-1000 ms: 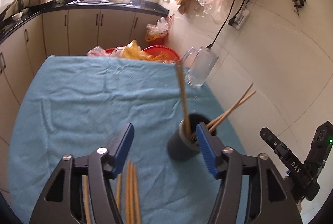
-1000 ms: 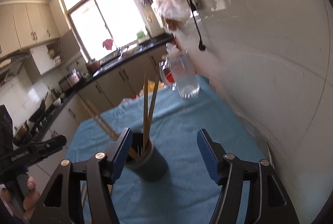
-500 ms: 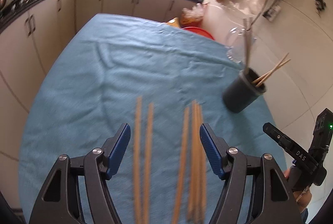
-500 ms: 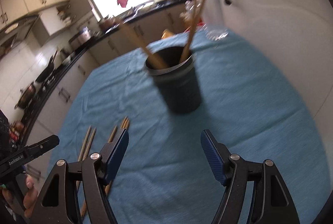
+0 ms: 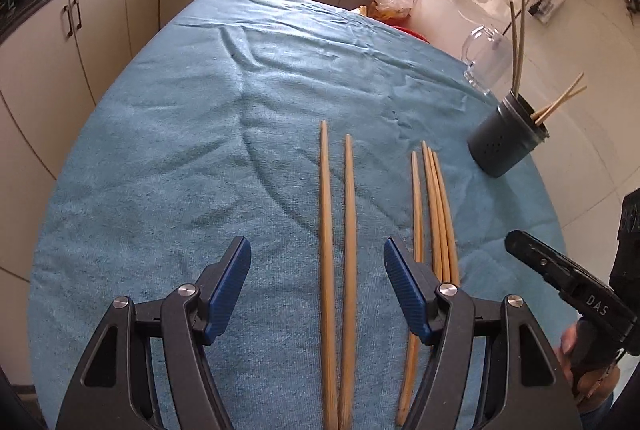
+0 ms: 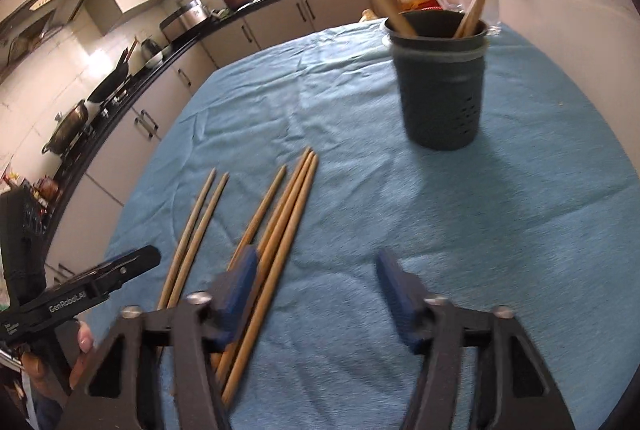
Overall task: Organize utensils
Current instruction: 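Withdraw both open tools back over the remaining chopsticks, then close the left tool on a chopstick while the right tool grasps another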
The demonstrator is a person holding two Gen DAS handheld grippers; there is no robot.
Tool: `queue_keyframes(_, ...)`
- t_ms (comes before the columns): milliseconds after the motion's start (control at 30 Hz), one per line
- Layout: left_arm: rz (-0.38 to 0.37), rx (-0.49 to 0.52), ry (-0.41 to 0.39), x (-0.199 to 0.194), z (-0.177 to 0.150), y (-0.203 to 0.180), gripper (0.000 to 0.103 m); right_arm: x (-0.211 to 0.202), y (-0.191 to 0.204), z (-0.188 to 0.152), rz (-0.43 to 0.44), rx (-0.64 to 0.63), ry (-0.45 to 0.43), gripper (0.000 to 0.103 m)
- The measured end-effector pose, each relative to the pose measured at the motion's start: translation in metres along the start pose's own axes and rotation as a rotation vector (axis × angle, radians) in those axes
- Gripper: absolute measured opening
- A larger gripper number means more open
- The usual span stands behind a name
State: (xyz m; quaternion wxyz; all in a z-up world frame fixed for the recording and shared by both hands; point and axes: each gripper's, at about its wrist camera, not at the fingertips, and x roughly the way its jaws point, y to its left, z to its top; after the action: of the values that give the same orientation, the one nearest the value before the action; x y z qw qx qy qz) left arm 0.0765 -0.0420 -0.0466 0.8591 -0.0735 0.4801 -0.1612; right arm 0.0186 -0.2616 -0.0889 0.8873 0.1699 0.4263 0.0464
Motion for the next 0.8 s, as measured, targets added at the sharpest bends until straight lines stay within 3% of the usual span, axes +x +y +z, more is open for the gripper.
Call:
queue_keyframes(100,0.008,0.027,0.015,0.010,0.004,-0.005,0.067,0.003,0.003,-0.002,0.003,-0.004,0.010,0.052)
queue_keyframes(233,0.034,0.044,0.054,0.028,0.010,-0.008,0.048,0.002,0.001,-0.001,0.003,0.001,0.008,0.052)
queue_keyframes(367,0.052,0.061,0.047,0.037,0.019,-0.011,0.039,0.000,-0.003,0.000,0.007,0.002,0.008,0.052)
queue_keyframes(533,0.145,0.056,0.042,0.045,0.030,-0.010,0.016,0.006,-0.004,0.006,0.017,0.013,0.036,0.043)
queue_keyframes(800,0.127,-0.026,0.038,0.029,0.018,0.013,0.009,0.045,-0.004,0.033,0.046,0.084,0.166,0.032)
